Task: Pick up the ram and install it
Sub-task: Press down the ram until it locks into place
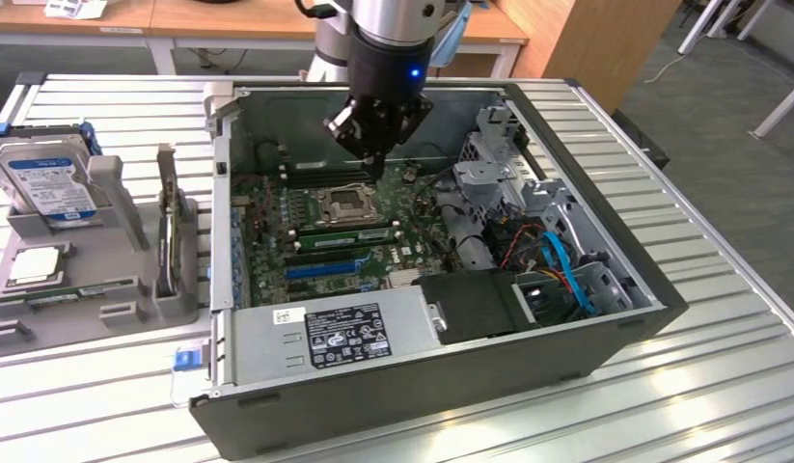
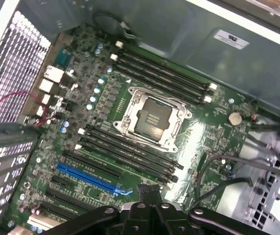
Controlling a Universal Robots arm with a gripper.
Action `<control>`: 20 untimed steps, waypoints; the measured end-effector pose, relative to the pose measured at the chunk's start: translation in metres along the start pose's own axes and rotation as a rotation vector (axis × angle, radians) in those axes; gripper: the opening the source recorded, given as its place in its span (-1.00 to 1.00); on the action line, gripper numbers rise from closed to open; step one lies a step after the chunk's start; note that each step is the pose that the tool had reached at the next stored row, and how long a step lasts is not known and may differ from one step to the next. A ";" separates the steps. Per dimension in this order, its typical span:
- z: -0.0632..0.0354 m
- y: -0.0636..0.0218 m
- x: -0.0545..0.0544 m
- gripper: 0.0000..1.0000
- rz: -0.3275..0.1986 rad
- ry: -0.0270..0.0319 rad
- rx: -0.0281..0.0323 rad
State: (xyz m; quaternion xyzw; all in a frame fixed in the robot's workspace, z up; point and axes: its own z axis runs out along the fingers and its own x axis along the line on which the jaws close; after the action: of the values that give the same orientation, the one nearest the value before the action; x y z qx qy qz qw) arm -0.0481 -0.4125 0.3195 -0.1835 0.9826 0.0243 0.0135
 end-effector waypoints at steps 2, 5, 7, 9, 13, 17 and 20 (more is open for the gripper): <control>0.0000 0.0000 0.000 -0.80 0.012 -0.0005 0.0004; 0.0000 0.0000 0.000 -0.80 0.012 -0.0009 0.0006; 0.0000 0.0000 0.000 -0.80 0.012 -0.0008 0.0006; 0.0000 0.0001 0.000 -0.80 0.015 -0.0009 0.0006; 0.0001 0.0005 0.001 -0.80 0.019 -0.0012 0.0007; 0.0000 0.0018 0.005 -0.80 0.022 -0.0012 0.0009; -0.0001 0.0025 0.006 -0.80 0.024 -0.0012 0.0010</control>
State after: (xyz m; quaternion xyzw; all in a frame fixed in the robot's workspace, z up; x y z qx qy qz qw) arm -0.0550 -0.4125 0.3195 -0.1717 0.9848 0.0241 0.0139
